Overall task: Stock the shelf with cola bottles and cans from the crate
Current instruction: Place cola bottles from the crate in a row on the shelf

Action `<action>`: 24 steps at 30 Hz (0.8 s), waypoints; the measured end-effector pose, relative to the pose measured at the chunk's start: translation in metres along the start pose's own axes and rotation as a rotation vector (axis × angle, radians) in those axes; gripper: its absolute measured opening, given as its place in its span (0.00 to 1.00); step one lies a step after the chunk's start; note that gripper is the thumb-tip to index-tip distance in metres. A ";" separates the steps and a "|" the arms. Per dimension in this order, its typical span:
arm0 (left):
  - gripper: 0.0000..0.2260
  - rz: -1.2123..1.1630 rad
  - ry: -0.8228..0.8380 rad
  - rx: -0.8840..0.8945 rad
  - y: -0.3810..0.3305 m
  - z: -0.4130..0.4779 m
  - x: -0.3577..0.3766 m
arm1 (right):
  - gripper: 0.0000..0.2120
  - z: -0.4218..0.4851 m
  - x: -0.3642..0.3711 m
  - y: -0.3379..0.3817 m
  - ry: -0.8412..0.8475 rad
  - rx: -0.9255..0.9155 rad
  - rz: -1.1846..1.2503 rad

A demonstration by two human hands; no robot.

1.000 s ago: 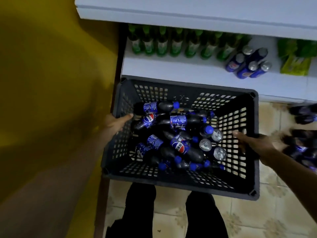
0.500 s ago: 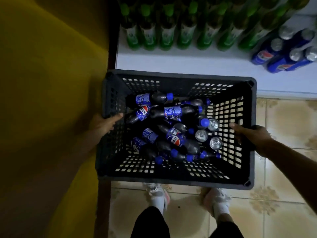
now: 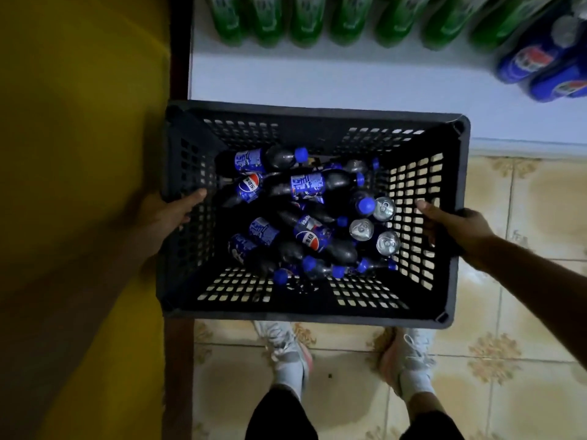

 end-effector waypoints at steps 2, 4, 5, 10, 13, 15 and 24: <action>0.26 0.002 0.017 -0.001 0.001 0.000 -0.001 | 0.33 0.000 0.002 -0.001 -0.050 0.025 0.015; 0.32 0.196 -0.067 0.065 -0.002 -0.001 -0.006 | 0.35 -0.002 -0.003 0.001 -0.268 -0.013 -0.020; 0.32 0.375 -0.145 0.140 -0.007 -0.007 -0.010 | 0.36 -0.007 -0.004 0.003 -0.405 -0.091 -0.069; 0.28 0.703 -0.222 0.573 -0.032 -0.065 0.028 | 0.28 -0.038 0.035 0.014 -0.448 -0.714 -0.522; 0.30 0.639 -0.027 0.662 -0.025 -0.085 0.086 | 0.40 -0.019 0.070 0.018 -0.136 -0.673 -0.769; 0.33 0.524 0.060 0.655 -0.018 -0.090 0.128 | 0.47 0.003 0.085 0.021 -0.024 -0.598 -0.784; 0.40 0.261 0.175 0.654 -0.025 -0.108 0.235 | 0.35 0.049 0.081 0.029 0.012 -0.773 -0.671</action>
Point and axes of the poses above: each hand's wrist, its own z-axis towards the middle knuckle, its own x-axis out of the palm, y = z × x, the point moved 3 cm from there along z, towards the middle knuckle, and after that the axes turned 14 degrees about x, right-handed, at the moved point
